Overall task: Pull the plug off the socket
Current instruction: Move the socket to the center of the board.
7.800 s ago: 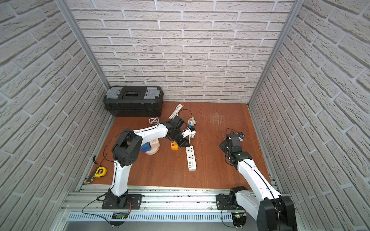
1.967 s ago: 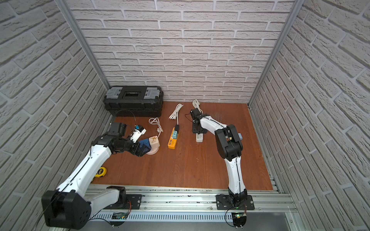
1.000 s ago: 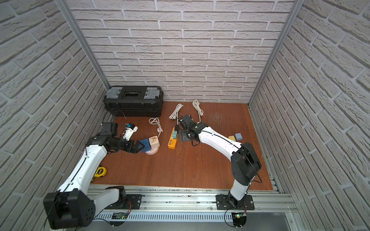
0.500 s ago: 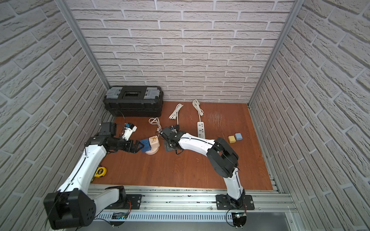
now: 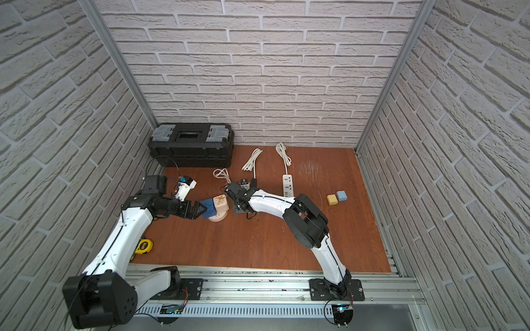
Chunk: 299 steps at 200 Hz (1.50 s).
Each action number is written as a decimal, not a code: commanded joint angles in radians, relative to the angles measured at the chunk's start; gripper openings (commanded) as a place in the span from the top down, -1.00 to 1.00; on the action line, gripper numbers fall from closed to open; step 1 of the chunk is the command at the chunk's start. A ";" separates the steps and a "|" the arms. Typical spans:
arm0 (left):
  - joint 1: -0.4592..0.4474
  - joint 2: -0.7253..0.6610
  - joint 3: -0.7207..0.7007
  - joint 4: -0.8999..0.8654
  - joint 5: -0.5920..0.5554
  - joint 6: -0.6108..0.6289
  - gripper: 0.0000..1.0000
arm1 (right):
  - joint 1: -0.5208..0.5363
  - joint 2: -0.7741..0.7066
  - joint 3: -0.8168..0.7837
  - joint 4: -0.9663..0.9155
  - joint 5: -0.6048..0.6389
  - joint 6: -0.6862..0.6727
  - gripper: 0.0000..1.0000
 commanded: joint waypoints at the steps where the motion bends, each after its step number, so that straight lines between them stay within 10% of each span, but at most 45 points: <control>1: 0.005 -0.015 -0.001 0.014 0.018 0.006 -0.96 | -0.013 0.004 -0.010 0.023 0.036 0.025 -0.45; 39: 0.003 -0.008 0.014 0.007 0.035 0.015 -0.91 | -0.034 -0.033 -0.085 0.043 0.036 0.027 0.04; 100: -0.088 0.038 0.077 -0.045 0.033 0.083 -0.72 | -0.047 -0.140 -0.230 0.052 0.064 0.031 0.30; 183: -0.377 0.184 0.147 0.040 -0.077 0.054 -0.60 | -0.008 -0.321 -0.463 0.080 -0.003 0.023 0.33; 299: -0.472 0.393 0.230 0.138 -0.059 0.002 -0.55 | 0.124 -0.422 -0.619 0.100 -0.021 0.084 0.03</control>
